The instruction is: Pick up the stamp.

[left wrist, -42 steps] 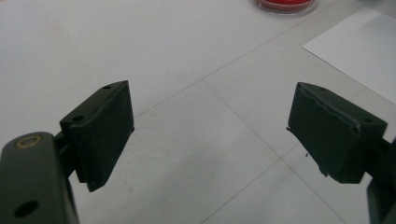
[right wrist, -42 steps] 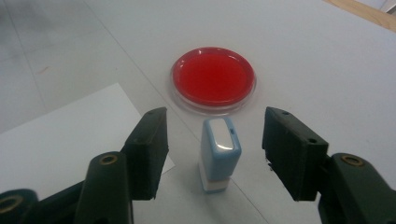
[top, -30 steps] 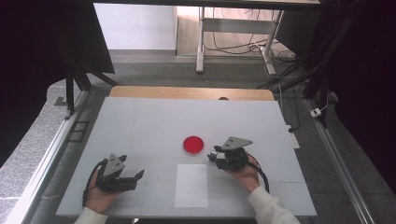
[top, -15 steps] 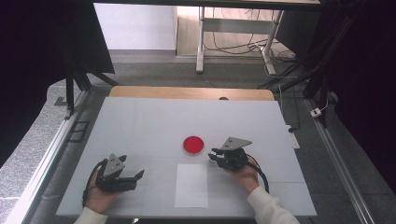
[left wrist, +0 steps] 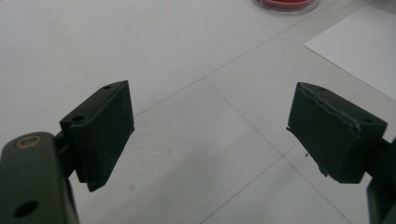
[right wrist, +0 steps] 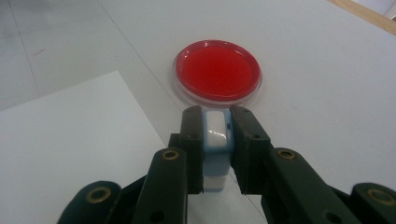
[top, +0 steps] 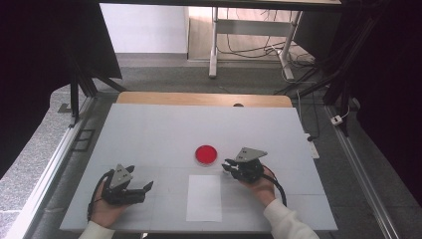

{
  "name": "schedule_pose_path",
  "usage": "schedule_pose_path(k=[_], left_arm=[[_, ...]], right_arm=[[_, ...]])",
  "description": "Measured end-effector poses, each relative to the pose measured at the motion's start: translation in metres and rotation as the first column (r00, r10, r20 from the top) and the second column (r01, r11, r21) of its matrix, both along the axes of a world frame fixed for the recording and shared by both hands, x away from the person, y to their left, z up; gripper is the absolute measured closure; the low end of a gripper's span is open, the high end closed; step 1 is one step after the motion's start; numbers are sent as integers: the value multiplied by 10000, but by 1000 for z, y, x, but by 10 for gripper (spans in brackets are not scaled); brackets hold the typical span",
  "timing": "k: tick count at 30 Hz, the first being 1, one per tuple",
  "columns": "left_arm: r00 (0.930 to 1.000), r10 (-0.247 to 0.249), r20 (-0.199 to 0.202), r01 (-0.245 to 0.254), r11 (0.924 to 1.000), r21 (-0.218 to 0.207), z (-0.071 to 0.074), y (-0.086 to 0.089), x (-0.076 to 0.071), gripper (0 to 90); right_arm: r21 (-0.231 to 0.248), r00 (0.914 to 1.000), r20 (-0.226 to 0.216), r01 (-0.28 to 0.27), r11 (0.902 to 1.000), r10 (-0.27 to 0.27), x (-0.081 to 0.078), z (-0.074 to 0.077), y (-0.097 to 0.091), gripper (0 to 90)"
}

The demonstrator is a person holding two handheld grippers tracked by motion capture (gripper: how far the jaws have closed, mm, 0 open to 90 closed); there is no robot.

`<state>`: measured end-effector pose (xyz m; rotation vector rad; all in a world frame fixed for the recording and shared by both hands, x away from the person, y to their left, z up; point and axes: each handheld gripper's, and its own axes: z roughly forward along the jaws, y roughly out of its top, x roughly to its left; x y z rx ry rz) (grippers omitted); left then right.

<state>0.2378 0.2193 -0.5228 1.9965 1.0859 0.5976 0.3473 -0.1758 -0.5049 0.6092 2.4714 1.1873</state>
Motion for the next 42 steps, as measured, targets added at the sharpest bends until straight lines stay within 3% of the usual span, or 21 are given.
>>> schedule_pose_path(k=[8,22,42], left_arm=[[10000,2,3,-2,10000,10,0,0,0,146],[10000,-24,21,24,10000,77,0,-1,0,146],[10000,-14,52,13,9999,125,-1,-3,1,147]], right_arm=[[-18,9999,137,64,10000,-64,-1,1,0,756],[671,9995,256,147,9976,-165,-3,11,-7,756],[1850,9984,560,20,9827,-125,-18,40,-13,757]])
